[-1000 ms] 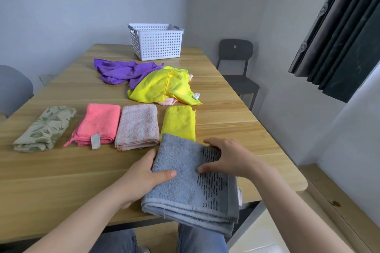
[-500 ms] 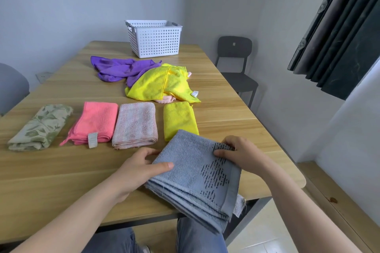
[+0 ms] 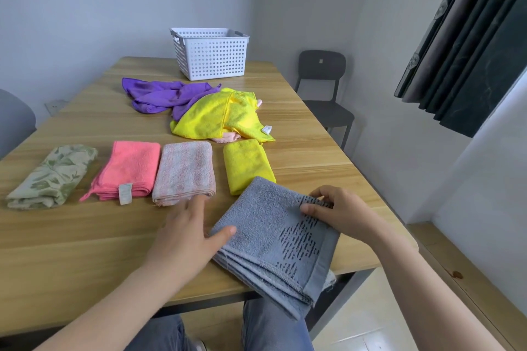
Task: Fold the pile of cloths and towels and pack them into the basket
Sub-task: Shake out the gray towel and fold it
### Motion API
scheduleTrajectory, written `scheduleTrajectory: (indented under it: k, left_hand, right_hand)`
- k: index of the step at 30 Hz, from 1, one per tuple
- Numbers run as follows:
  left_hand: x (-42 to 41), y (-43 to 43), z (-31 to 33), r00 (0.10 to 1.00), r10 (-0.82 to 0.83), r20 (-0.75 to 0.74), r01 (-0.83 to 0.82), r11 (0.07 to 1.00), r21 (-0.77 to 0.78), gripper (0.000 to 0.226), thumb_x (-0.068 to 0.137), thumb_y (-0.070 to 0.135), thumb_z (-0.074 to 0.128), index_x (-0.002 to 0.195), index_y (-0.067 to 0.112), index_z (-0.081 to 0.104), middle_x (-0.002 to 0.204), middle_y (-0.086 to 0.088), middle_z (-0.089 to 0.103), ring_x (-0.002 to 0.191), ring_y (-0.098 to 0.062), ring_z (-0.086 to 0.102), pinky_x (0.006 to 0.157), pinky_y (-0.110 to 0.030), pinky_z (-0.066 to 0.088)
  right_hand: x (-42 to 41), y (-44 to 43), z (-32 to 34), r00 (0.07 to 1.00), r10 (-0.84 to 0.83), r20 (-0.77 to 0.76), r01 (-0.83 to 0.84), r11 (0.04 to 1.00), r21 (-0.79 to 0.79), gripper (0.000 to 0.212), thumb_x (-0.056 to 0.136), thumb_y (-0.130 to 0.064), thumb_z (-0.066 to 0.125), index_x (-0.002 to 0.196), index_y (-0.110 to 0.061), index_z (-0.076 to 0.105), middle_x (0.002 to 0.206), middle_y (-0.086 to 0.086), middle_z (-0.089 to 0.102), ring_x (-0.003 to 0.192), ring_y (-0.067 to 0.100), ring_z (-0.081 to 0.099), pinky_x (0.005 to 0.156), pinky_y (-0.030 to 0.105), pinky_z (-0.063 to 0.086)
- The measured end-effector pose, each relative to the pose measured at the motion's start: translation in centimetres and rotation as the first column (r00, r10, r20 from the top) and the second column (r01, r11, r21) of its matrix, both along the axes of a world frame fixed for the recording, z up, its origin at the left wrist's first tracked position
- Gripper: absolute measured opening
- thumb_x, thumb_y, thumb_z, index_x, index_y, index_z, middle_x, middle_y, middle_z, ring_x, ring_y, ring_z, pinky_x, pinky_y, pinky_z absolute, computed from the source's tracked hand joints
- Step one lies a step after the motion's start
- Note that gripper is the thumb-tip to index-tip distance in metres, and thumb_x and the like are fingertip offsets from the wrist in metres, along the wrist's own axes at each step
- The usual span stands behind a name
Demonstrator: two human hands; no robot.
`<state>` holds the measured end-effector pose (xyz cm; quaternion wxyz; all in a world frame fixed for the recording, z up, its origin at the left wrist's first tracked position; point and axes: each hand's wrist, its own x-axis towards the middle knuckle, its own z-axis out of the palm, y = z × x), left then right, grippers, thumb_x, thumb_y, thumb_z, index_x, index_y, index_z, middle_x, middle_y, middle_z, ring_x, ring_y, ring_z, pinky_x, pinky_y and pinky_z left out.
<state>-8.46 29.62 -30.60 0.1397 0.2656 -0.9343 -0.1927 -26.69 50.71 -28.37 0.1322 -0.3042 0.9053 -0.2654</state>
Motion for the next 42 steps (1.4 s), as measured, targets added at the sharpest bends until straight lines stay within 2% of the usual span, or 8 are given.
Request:
scheduleTrajectory:
  k: [4, 10, 15, 23, 29, 34, 39, 42]
  left_hand:
    - [-0.2, 2.4, 0.6, 0.960, -0.230, -0.159, 0.211, 0.969, -0.128, 0.072, 0.080, 0.061, 0.024, 0.129, 0.015, 0.048, 0.132, 0.001, 0.044, 0.124, -0.017, 0.040, 0.104, -0.024, 0.027]
    - [-2.0, 5.8, -0.4, 0.913, -0.400, 0.078, 0.400, 0.916, 0.022, 0.071, 0.093, 0.060, 0.018, 0.151, 0.021, 0.007, 0.158, 0.010, -0.007, 0.143, -0.004, -0.013, 0.114, -0.021, -0.009]
    - [-3.7, 8.1, -1.4, 0.852, -0.453, 0.265, 0.490, 0.866, -0.095, 0.072, 0.095, 0.058, 0.011, 0.151, 0.016, -0.007, 0.156, 0.003, -0.021, 0.141, -0.011, -0.024, 0.116, -0.030, -0.015]
    - [-11.1, 6.9, 0.0, 0.713, -0.543, 0.443, 0.674, 0.705, -0.221, 0.070, 0.098, 0.054, 0.016, 0.150, 0.016, -0.010, 0.157, -0.001, -0.019, 0.143, -0.013, -0.020, 0.117, -0.032, -0.014]
    - [-9.9, 11.0, -1.0, 0.850, -0.453, 0.268, 0.492, 0.865, -0.098, 0.065, 0.098, 0.049, 0.011, 0.150, 0.012, -0.005, 0.158, -0.005, -0.014, 0.145, -0.017, -0.015, 0.117, -0.034, -0.012]
    - [-10.0, 11.6, -2.6, 0.858, -0.431, 0.278, 0.482, 0.863, -0.149, 0.097, 0.063, 0.058, -0.015, 0.150, 0.016, -0.006, 0.157, -0.008, -0.017, 0.144, -0.024, -0.019, 0.113, -0.037, -0.018]
    - [-9.9, 11.4, -2.5, 0.857, -0.458, 0.237, 0.492, 0.863, -0.114, 0.095, 0.065, 0.061, -0.007, 0.151, 0.020, -0.002, 0.159, -0.004, -0.011, 0.145, -0.021, -0.016, 0.117, -0.038, -0.011]
    - [-9.2, 10.5, -1.4, 0.857, -0.513, 0.051, 0.512, 0.858, 0.036, 0.076, 0.083, 0.058, 0.028, 0.149, 0.021, 0.021, 0.159, 0.000, 0.009, 0.146, -0.015, 0.001, 0.117, -0.025, -0.003]
  right_hand:
    - [0.0, -0.2, -0.5, 0.999, 0.040, 0.002, -0.040, 0.995, 0.088, 0.046, 0.080, -0.059, 0.062, 0.070, -0.015, 0.051, 0.071, 0.002, 0.054, 0.064, 0.015, 0.048, 0.055, 0.030, 0.031]
    - [0.7, 1.6, -0.2, 0.977, 0.058, 0.204, -0.044, 0.996, -0.074, 0.069, 0.074, -0.070, 0.053, 0.080, -0.001, 0.055, 0.069, 0.001, 0.055, 0.062, 0.014, 0.049, 0.059, 0.029, 0.036]
    - [-0.2, 6.1, -1.1, 0.959, -0.141, 0.245, 0.145, 0.989, 0.000, 0.046, 0.084, -0.058, 0.056, 0.068, -0.016, 0.051, 0.065, 0.002, 0.048, 0.059, 0.015, 0.045, 0.060, 0.028, 0.031]
    - [-1.4, 6.1, -0.9, 0.938, -0.306, 0.163, 0.315, 0.949, -0.034, 0.043, 0.083, -0.053, 0.063, 0.068, -0.014, 0.052, 0.067, 0.003, 0.054, 0.060, 0.017, 0.049, 0.060, 0.030, 0.036]
    - [-1.0, 6.7, -1.8, 0.913, -0.402, 0.065, 0.407, 0.910, -0.084, 0.043, 0.085, -0.046, 0.061, 0.063, -0.013, 0.045, 0.058, -0.001, 0.046, 0.059, 0.018, 0.045, 0.057, 0.032, 0.033]
    - [0.1, 6.3, 0.7, 0.935, -0.354, -0.006, 0.346, 0.917, -0.197, 0.021, 0.077, -0.033, 0.069, 0.079, -0.012, 0.064, 0.068, 0.001, 0.063, 0.064, 0.017, 0.056, 0.059, 0.031, 0.044]
    - [1.9, 5.4, 2.6, 0.973, -0.220, 0.068, 0.229, 0.952, -0.204, 0.035, 0.069, -0.019, 0.070, 0.102, -0.030, 0.065, 0.092, -0.013, 0.068, 0.079, 0.005, 0.063, 0.070, 0.030, 0.054]
    - [2.5, 5.5, 3.0, 0.974, -0.225, 0.000, 0.221, 0.955, -0.195, 0.032, 0.067, -0.011, 0.064, 0.094, -0.028, 0.067, 0.084, -0.007, 0.068, 0.078, 0.012, 0.063, 0.069, 0.035, 0.055]
